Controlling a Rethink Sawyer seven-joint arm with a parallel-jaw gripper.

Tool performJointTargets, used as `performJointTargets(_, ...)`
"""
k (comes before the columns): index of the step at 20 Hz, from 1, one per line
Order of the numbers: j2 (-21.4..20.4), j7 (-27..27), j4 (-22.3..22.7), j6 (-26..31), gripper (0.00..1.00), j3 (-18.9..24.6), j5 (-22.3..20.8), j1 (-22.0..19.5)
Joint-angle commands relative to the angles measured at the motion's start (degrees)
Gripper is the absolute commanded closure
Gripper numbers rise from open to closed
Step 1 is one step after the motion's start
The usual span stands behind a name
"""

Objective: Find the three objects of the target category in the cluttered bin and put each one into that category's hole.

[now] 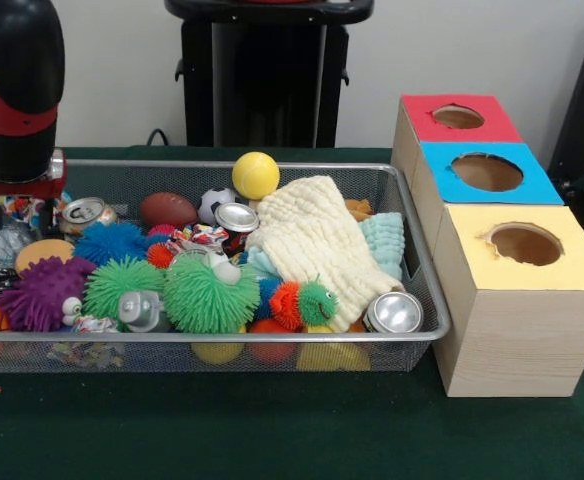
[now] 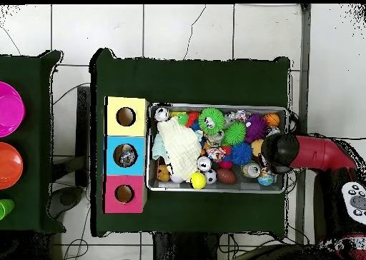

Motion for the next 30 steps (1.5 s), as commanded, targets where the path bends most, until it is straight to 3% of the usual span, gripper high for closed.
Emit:
performJointTargets(1,3.89,-11.38,3.67,6.54,0.00,2.98,-1.64,-0.05)
performJointTargets(7,5.26,-9.99,-0.10,6.14,0.00,1.25,-3.85,1.30)
performJointTargets(16,3.38,-5.29,-3.86,1.57,0.00,-0.62,-6.92,4.91)
performJointTargets(30,0.47,-2.66,-3.72,-1.43,0.00,-2.23,-9.21,7.99)
